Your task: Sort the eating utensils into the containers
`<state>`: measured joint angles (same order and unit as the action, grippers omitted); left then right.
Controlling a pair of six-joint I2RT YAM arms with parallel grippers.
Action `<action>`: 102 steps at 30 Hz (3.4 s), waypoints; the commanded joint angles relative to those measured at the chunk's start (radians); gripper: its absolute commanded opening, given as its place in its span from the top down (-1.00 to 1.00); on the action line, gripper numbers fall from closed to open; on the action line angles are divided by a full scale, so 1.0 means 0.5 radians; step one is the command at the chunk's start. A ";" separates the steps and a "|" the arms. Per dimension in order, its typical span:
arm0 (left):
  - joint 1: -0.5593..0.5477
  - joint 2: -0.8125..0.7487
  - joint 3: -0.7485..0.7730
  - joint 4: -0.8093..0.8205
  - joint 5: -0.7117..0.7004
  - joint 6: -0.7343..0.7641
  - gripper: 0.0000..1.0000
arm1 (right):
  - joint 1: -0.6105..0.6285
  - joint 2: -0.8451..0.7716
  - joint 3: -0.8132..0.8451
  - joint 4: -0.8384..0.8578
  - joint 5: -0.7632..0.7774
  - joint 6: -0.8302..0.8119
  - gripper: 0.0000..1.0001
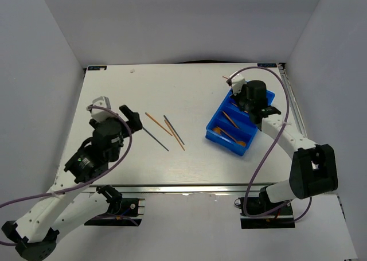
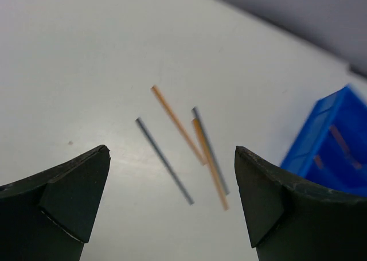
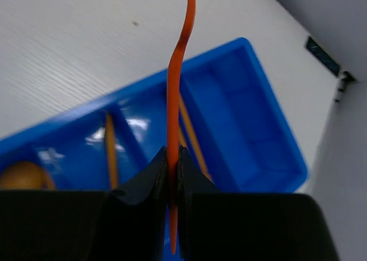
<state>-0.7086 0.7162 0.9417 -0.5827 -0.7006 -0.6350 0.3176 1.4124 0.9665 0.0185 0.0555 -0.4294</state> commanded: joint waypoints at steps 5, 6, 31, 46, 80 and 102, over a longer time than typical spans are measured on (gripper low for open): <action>-0.006 0.013 -0.236 -0.148 0.027 0.132 -0.96 | -0.346 0.301 0.269 -0.015 -0.273 -0.795 1.00; -0.006 0.013 -0.227 -0.160 0.036 0.132 -0.96 | -0.365 0.383 0.352 -0.131 -0.377 -0.807 1.00; -0.006 0.046 -0.236 -0.148 0.088 0.162 -0.96 | -0.427 0.424 0.251 -0.359 -0.366 -0.869 0.46; -0.003 0.086 -0.202 -0.236 -0.148 0.056 -0.96 | 0.117 0.053 0.629 -0.225 0.176 -0.391 -0.79; 0.006 0.209 -0.144 -0.445 -0.578 -0.132 -0.96 | 1.022 1.786 2.016 -0.924 0.174 1.273 0.22; 0.006 0.200 -0.150 -0.430 -0.547 -0.111 -0.96 | 1.046 1.888 1.896 -0.902 0.202 1.261 0.47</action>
<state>-0.7090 0.8261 0.8520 -0.8074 -0.9783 -0.6960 0.8379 2.3333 1.9209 -0.4461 0.1543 0.1989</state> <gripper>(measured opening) 0.982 0.269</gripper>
